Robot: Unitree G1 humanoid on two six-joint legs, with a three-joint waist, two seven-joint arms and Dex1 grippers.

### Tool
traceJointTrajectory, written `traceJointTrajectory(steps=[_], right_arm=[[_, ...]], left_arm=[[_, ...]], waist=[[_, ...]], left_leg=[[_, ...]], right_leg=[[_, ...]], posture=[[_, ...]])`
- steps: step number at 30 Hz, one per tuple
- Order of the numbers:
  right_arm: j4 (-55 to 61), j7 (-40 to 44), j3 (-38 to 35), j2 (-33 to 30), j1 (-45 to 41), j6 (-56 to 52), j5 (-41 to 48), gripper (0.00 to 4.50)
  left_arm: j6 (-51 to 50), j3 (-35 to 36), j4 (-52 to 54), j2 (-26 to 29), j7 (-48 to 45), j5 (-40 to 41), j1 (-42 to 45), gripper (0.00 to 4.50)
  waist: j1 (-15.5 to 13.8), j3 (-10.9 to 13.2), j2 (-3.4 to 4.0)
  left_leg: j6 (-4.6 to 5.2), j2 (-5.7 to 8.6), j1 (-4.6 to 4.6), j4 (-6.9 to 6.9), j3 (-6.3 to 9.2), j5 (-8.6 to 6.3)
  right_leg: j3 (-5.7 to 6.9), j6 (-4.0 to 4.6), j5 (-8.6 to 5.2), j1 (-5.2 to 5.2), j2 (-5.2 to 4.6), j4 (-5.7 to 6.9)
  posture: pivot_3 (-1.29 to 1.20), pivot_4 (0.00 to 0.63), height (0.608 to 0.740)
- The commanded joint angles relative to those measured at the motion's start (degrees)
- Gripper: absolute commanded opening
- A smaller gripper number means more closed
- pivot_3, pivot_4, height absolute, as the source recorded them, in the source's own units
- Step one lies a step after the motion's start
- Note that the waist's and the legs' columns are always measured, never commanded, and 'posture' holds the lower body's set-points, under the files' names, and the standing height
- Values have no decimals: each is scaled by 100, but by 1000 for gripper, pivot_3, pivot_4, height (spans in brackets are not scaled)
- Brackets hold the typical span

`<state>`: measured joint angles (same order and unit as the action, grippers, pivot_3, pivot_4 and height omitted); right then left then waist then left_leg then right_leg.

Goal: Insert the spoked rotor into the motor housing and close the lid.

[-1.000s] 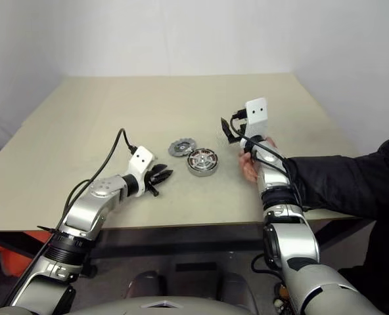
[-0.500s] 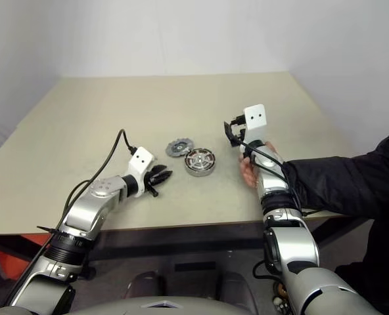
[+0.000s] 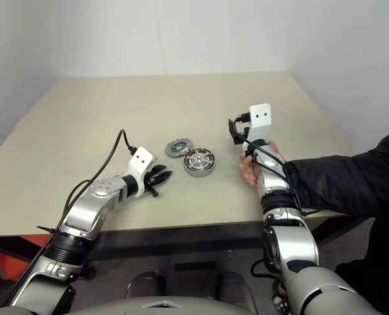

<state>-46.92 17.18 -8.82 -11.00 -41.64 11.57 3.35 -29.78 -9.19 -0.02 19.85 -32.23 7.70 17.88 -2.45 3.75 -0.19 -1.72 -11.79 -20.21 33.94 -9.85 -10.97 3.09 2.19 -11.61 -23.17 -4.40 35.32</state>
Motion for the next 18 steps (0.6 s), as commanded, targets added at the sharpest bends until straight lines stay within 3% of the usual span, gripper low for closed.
traceJointTrajectory(steps=[1,6,14,17,18], right_arm=[[-50,24,46,1,-41,125,42,2108],[-157,90,237,-21,-112,-137,-84,263],[-69,298,483,-189,-142,140,-222,263],[-19,563,891,-589,-233,350,-693,263],[-6,671,1074,-782,-286,507,-913,653]], left_arm=[[102,40,64,4,-7,-15,64,1396],[116,32,56,-4,-2,-25,62,1396],[167,45,-33,-14,6,-36,117,1396],[187,46,-72,-22,4,-34,149,1396],[190,47,-82,-27,4,-32,159,1396]], waist=[[-2,1,2],[-5,4,6],[-19,4,6],[-29,4,6],[-41,4,7]], left_leg=[[0,0,-4,0,0,0],[0,0,-39,-1,0,0],[2,0,-80,-1,0,-1],[3,0,-83,-1,0,-2],[4,0,-86,0,0,-2]], right_leg=[[0,0,0,-3,0,0],[0,37,22,-31,-1,-3],[0,41,24,-64,-2,-10],[0,41,24,-66,-2,-10],[1,41,24,-67,-2,-11]], posture=[[0,0,740],[0,0,740],[0,0,740],[0,0,740],[0,0,740]])
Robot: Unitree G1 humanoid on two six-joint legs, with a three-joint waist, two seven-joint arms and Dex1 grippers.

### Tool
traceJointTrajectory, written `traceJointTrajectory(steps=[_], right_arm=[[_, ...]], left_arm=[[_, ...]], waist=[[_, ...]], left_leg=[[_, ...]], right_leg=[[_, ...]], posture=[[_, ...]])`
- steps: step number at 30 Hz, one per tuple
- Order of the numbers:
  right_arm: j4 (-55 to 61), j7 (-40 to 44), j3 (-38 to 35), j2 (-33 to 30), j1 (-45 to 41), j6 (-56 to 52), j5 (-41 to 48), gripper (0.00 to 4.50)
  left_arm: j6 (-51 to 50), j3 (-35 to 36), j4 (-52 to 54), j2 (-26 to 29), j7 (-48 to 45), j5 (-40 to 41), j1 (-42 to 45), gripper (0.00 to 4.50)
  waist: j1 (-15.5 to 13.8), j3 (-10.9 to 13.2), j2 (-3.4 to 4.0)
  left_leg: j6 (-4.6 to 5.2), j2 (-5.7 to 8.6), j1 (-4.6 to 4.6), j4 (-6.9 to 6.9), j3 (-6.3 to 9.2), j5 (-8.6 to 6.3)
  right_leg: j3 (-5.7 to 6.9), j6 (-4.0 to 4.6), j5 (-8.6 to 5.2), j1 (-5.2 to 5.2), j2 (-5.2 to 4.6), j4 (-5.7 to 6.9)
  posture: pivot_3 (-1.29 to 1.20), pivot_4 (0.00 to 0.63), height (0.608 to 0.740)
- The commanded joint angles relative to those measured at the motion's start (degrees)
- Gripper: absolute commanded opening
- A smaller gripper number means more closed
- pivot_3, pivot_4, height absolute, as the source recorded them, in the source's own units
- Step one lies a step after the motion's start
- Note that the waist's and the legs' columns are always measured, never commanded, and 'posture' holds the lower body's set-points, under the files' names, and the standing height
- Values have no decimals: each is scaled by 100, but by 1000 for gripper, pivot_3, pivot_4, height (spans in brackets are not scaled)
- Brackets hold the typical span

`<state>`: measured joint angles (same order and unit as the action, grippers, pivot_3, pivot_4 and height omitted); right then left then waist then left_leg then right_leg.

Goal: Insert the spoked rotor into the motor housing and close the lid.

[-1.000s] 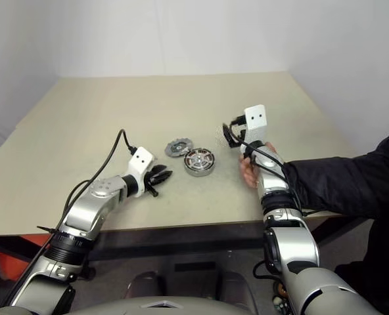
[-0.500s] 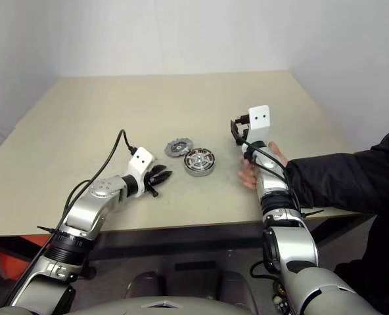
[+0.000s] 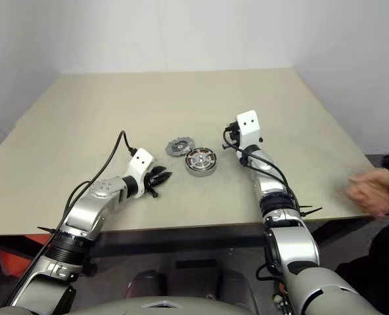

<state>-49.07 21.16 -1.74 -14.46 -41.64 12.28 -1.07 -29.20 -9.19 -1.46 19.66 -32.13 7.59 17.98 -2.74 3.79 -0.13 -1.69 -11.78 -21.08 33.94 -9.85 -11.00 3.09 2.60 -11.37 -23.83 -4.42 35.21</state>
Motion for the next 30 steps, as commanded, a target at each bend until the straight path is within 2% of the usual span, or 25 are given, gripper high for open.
traceJointTrajectory(steps=[1,7,12,16,24,27,30], right_arm=[[210,407,505,-619,-371,526,-614,810],[-16,1615,1524,-1675,-1071,1406,-1544,2844],[-399,2884,2321,-2135,-1750,2242,-2109,2844],[-745,3589,2666,-2105,-2200,2718,-2260,2844],[-1338,4213,3081,-1775,-2870,3282,-2553,2844],[-1489,4162,3147,-1626,-3015,3292,-2659,2844],[-1589,4038,3199,-1525,-3112,3337,-2782,3355]], left_arm=[[138,45,45,-13,-8,-21,160,1396],[193,24,-53,-56,11,-49,237,1396],[224,26,-126,-111,44,-70,314,1396],[210,33,-80,-126,58,-64,311,1396],[157,71,122,-35,2,-31,186,1396],[151,76,121,-9,-6,-25,188,1396],[144,69,125,3,-10,-18,188,1396]], waist=[[-17,0,0],[2,3,4],[12,3,4],[16,4,4],[19,4,4],[20,4,5],[20,4,5]], left_leg=[[0,1,-4,2,0,0],[2,0,-6,9,-1,-1],[7,0,-10,16,-1,-3],[18,-3,-24,25,-1,-10],[23,-6,-32,31,-1,-12],[23,-7,-32,33,-1,-12],[23,-6,-31,35,-1,-12]], right_leg=[[0,0,0,-2,-1,0],[1,0,0,-6,2,2],[2,1,0,-7,3,3],[2,3,2,-13,2,4],[2,7,3,-23,1,14],[2,8,3,-23,0,16],[2,8,3,-23,0,20]], posture=[[0,0,740],[0,0,740],[0,0,740],[0,0,740],[0,0,740],[0,0,740],[0,0,740]])
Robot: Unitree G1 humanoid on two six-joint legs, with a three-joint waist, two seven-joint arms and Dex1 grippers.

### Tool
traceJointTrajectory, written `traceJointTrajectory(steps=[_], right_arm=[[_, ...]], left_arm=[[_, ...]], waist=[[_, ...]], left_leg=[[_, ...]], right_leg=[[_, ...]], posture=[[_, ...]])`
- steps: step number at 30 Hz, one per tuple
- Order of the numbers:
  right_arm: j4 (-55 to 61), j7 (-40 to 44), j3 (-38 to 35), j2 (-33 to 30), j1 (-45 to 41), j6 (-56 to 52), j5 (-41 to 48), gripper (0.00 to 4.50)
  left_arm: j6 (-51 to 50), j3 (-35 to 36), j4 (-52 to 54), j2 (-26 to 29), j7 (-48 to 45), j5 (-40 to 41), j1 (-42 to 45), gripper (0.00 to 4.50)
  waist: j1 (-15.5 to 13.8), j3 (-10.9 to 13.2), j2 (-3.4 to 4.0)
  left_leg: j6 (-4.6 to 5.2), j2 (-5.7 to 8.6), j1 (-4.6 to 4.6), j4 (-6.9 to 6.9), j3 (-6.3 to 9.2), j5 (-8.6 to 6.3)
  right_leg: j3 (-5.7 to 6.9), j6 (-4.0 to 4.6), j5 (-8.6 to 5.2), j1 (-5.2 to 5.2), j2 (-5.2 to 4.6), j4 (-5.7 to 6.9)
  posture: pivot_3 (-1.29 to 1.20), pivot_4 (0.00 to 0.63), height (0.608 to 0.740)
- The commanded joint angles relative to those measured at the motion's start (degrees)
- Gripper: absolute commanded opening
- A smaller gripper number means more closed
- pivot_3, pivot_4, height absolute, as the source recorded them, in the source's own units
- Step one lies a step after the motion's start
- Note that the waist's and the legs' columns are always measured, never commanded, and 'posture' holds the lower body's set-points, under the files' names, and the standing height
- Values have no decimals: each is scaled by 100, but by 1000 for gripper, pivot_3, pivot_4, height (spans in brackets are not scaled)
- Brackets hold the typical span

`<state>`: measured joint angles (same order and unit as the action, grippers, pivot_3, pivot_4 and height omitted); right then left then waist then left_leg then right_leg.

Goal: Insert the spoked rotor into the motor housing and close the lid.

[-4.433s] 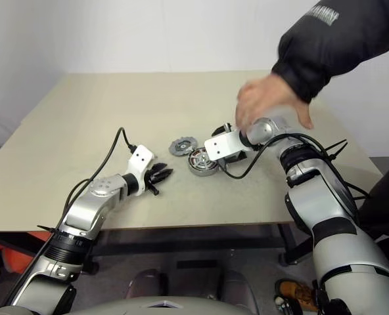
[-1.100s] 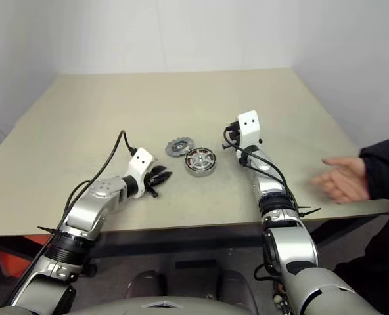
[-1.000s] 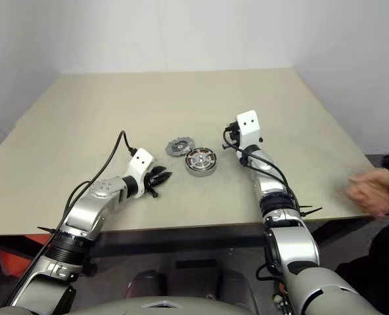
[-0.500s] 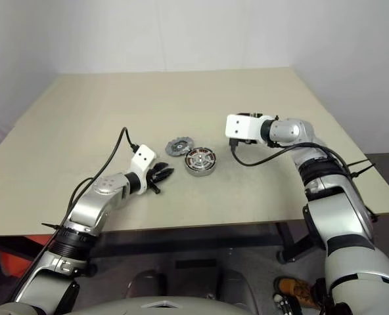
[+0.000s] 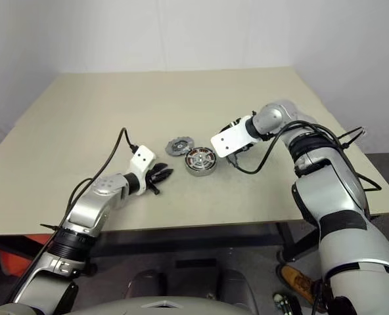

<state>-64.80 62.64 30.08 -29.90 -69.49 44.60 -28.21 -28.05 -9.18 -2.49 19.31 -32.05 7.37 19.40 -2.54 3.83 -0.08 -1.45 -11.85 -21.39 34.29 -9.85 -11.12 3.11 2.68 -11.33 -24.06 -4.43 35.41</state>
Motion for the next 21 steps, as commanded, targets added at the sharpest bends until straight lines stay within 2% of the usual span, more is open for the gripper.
traceJointTrajectory(steps=[1,3,12,21], right_arm=[[-14,-170,37,29,-335,210,-115,3646],[-5,-218,81,39,-337,377,-182,4344],[-62,165,394,-20,-463,1056,-442,4344],[-246,50,615,232,-559,1188,-727,4344]], left_arm=[[26,69,227,38,-16,6,48,1396],[16,71,229,37,-9,8,45,1396],[22,59,220,32,7,-5,38,1396],[38,50,194,-4,47,-21,47,1396]], waist=[[0,1,1],[-1,1,1],[0,1,1],[2,1,1]], left_leg=[[0,0,0,0,0,0],[0,0,-1,0,0,0],[0,0,-1,2,0,0],[0,-1,1,3,0,0]], right_leg=[[0,0,0,-1,0,1],[0,0,0,-1,0,2],[0,1,0,-2,0,4],[0,3,1,-2,0,10]], posture=[[0,0,740],[0,0,740],[0,0,740],[0,0,740]])
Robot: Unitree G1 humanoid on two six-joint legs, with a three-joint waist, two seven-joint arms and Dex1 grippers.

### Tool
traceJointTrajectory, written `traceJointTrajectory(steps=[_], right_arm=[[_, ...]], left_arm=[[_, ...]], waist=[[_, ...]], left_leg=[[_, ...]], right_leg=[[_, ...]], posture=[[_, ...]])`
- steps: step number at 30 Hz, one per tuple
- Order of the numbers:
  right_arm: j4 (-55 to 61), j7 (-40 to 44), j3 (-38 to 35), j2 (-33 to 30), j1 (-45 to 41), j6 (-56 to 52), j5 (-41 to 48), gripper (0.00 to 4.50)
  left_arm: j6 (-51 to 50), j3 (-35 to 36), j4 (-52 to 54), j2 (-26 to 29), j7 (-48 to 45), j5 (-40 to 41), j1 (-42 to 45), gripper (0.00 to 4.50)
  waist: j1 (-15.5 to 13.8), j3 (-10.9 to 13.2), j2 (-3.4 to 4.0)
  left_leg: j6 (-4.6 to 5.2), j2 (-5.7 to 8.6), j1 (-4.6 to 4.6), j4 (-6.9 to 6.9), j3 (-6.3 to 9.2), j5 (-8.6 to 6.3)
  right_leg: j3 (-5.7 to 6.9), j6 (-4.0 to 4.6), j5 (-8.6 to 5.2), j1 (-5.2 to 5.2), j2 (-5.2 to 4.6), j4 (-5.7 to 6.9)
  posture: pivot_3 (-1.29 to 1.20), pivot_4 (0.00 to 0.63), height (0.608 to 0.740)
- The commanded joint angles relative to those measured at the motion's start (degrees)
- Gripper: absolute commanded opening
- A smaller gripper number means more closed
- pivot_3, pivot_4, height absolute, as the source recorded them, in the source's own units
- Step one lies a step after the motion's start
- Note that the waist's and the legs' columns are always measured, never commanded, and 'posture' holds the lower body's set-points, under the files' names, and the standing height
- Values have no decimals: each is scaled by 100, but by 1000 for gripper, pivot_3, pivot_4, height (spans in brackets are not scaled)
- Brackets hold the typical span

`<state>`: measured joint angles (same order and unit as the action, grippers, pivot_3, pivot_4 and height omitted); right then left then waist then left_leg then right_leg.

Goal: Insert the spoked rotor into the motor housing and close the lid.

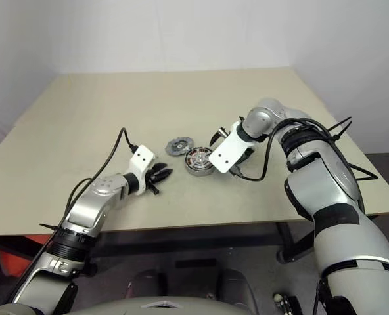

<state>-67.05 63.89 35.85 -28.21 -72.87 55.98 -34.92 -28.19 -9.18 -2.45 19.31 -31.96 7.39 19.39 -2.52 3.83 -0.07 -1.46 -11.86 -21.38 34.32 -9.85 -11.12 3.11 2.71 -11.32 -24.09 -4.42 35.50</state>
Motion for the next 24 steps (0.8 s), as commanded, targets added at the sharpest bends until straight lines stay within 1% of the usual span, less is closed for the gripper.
traceJointTrajectory(steps=[1,7,16,19,22,24], right_arm=[[-52,-115,67,99,-219,28,-89,4344],[-274,-497,241,255,-238,-135,-401,4344],[-470,-718,387,408,-258,-178,-631,4344],[-511,-712,393,447,-240,-188,-651,3738],[-517,-814,410,473,-219,-173,-691,2739],[-517,-885,418,485,-216,-174,-713,2739]], left_arm=[[51,50,197,-7,44,-25,38,1396],[59,57,225,-12,78,-35,2,1396],[59,60,295,5,125,-34,-57,1396],[63,57,314,3,136,-39,-73,1396],[56,57,322,7,147,-43,-77,1396],[50,59,325,7,154,-44,-77,1396]], waist=[[1,0,0],[2,0,1],[2,1,1],[4,1,2],[5,1,2],[5,1,2]], left_leg=[[0,0,0,0,0,0],[0,0,0,4,0,0],[-1,0,0,4,0,0],[-1,0,1,8,1,0],[-1,-1,1,12,1,0],[-1,-1,1,13,1,0]], right_leg=[[0,0,0,0,0,1],[0,1,0,0,0,4],[0,2,0,-1,0,7],[-1,2,0,-1,0,11],[-1,2,0,-1,0,14],[-1,3,0,-1,0,16]], posture=[[0,0,740],[0,0,740],[0,0,740],[0,0,740],[0,0,740],[0,0,740]])
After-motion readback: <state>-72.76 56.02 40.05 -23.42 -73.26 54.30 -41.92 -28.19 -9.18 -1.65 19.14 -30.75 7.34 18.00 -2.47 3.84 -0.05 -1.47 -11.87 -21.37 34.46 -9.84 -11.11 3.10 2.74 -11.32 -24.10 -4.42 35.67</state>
